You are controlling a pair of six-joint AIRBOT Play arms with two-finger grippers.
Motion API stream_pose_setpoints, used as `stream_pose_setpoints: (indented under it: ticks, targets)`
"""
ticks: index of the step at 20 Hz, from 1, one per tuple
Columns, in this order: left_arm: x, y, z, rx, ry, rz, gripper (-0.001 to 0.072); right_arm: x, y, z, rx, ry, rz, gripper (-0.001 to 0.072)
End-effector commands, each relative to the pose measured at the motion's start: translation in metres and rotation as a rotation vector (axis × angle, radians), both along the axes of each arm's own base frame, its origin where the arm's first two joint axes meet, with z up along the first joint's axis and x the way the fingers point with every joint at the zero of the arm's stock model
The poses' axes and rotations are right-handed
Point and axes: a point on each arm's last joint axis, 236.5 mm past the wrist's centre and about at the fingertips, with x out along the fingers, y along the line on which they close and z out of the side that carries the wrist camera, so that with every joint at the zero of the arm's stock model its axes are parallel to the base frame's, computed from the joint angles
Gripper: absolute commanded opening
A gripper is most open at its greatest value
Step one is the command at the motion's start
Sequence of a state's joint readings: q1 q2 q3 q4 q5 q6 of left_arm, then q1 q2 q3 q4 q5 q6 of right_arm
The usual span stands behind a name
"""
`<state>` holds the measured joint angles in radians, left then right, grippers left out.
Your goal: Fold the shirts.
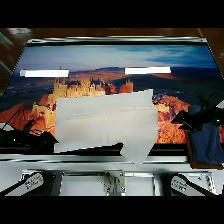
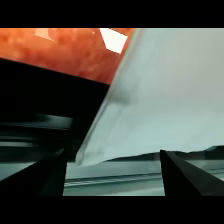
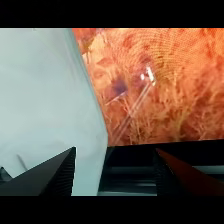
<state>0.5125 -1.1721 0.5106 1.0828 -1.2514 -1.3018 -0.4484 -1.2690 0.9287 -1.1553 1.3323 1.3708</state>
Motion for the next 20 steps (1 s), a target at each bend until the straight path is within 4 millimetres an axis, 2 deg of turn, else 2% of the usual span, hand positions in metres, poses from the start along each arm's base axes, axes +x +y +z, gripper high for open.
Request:
stream_pose_setpoints:
  ticks: [1, 4, 8, 9, 10, 11, 13, 14, 16, 20]
  targets:
    - [0.003, -0.007, -0.008, -0.014, -0.026, 0.057, 0.071, 0.007, 0.003, -0.004, 0.023, -0.042, -0.04, 0.0594]
    - [0.001, -0.008, -0.01, -0.015, -0.021, 0.059, 0.0709, 0.007, 0.004, -0.004, 0.025, -0.043, -0.043, 0.0594]
    - [-0.006, -0.023, -0.016, -0.073, 0.014, 0.092, 0.0703, 0.008, 0.005, -0.003, 0.035, -0.037, -0.063, 0.0594]
    - [-0.005, -0.026, -0.016, -0.087, 0.017, 0.098, 0.0627, 0.007, 0.006, -0.003, 0.037, -0.033, -0.066, 0.0594]
    - [-0.003, -0.03, -0.014, -0.099, 0.013, 0.105, 0.0422, 0.006, 0.007, -0.004, 0.042, -0.028, -0.067, 0.0594]
    - [-0.001, -0.032, -0.013, -0.108, 0.008, 0.109, 0.0291, 0.003, 0.011, -0.005, 0.053, -0.02, -0.065, 0.0594]
    - [0.002, -0.036, -0.011, -0.122, -0.004, 0.108, 0.0094, -0.007, 0.024, -0.015, 0.072, 0.016, -0.041, 0.0594]
    - [0.004, -0.038, -0.009, -0.132, -0.023, 0.092, 0.0038, -0.015, 0.034, -0.021, 0.079, 0.04, -0.016, 0.0594]
    - [0.004, -0.04, -0.007, -0.143, -0.033, 0.076, 0.0036, -0.03, 0.05, -0.032, 0.076, 0.078, 0.062, 0.0594]
    - [0.007, -0.04, 0.0, -0.156, -0.062, 0.028, 0.0035, -0.046, 0.058, -0.034, 0.083, 0.13, 0.115, 0.0594]
